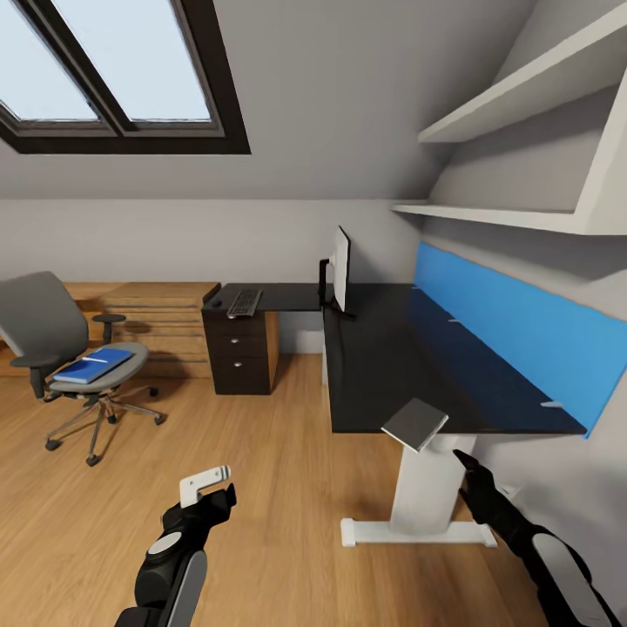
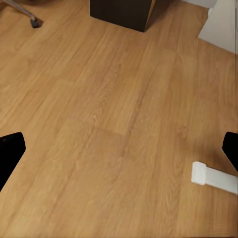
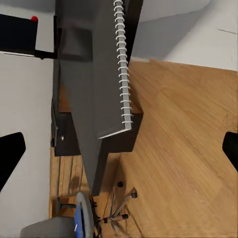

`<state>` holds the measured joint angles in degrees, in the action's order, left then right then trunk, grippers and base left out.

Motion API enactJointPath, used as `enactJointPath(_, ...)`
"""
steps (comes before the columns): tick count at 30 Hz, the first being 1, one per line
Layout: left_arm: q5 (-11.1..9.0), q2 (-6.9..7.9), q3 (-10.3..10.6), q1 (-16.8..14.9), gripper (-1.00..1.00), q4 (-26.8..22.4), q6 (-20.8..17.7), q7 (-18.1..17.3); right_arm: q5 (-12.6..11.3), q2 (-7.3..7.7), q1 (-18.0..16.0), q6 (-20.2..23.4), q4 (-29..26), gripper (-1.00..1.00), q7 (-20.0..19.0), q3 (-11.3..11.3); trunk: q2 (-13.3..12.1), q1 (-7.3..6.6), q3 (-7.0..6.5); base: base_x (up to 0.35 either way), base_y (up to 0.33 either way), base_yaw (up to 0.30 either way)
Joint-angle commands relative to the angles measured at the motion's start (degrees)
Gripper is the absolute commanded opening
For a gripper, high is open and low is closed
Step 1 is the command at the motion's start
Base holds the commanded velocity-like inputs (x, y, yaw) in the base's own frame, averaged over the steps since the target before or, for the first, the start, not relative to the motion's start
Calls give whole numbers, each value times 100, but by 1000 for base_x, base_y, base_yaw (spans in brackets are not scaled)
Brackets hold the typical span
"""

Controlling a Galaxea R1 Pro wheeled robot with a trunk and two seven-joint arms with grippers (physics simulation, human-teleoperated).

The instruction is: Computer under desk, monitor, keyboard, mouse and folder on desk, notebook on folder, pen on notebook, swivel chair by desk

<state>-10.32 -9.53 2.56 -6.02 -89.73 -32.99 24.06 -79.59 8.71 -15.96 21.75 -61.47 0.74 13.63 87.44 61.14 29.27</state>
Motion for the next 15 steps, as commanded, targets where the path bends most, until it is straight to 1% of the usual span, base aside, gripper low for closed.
enactJointPath(1,-55,0,47,-4,100,-5,-14,56,-90,3,-4,111,1,100,7,17,45,22,25,0,0,0)
enactJointPath(2,-52,-1,88,-4,100,-4,-14,60,-143,7,-4,181,3,100,7,22,85,44,43,0,0,0)
enactJointPath(3,-48,-2,168,-4,100,-3,-14,86,-249,19,-4,287,6,100,6,30,125,66,61,0,0,0)
enactJointPath(7,-47,-4,277,-4,100,3,-14,248,-446,41,-4,395,9,100,5,33,286,154,132,0,0,0)
enactJointPath(11,-52,-4,325,-4,100,11,-14,478,-563,46,-4,430,4,100,-10,38,446,242,204,0,0,0)
enactJointPath(12,-56,-5,348,-4,100,15,-14,625,-617,53,-4,442,-37,100,-12,35,486,264,222,0,0,0)
enactJointPath(15,-57,-5,356,-4,100,16,-14,668,-628,57,-4,453,-55,100,-12,35,607,330,276,0,0,0)
